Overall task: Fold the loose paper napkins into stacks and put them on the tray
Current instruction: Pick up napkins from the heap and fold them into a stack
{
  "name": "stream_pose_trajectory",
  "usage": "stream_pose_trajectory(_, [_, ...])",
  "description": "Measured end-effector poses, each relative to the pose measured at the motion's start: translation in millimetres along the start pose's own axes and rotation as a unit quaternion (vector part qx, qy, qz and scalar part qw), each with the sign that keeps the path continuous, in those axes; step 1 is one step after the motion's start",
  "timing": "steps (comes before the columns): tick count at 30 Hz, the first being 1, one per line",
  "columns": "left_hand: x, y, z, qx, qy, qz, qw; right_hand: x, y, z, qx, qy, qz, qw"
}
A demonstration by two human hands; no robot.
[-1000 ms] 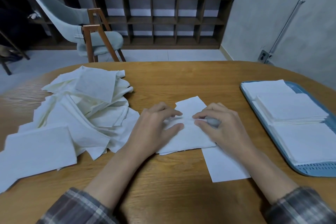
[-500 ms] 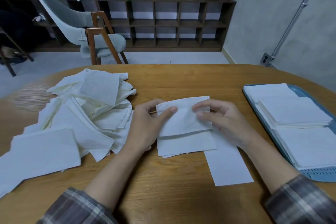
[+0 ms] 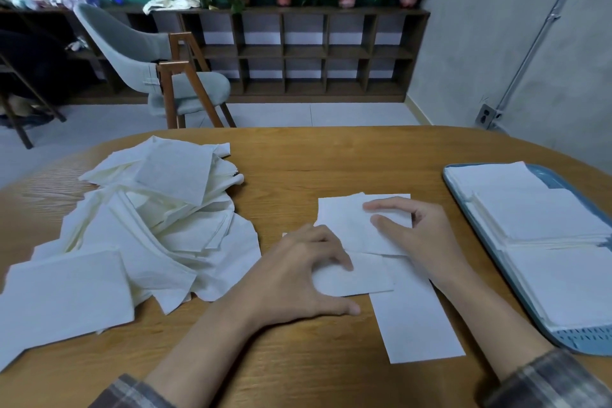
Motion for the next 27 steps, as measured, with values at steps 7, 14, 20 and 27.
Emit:
stream_pose_trajectory(7, [-2.7, 4.6, 6.1, -0.060, 0.006, 0.025, 0.998, 1.5, -0.3, -11.1, 0.002, 0.021, -0.024, 0.999])
stream_pose_trajectory(14, [-0.8, 22.1, 0.6, -0.167, 0.056, 0.050, 0.983, -0.2, -3.5, -24.3, 0.023, 0.068, -0.068, 0.995])
stream_pose_trajectory(20, [-2.4, 32.0, 0.8, -0.233, 0.042, 0.129, 0.963, -10.9, -16.1, -37.0, 0.076, 0.031, -0.136, 0.987])
stream_pose_trajectory(27, [-1.9, 37.7, -6.7, -0.311, 0.128, 0.156, 0.929, -11.7, -12.2, -38.7, 0.114, -0.016, -0.049, 0.992])
Point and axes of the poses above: each hand's wrist, its own x-axis towards the middle knuckle, its own y-axis out of the back of the hand, z = x × y, the point moved 4 cm from there along x, towards the middle knuckle, and after that the axes turned 13 degrees about y, right-handed, at the moved point
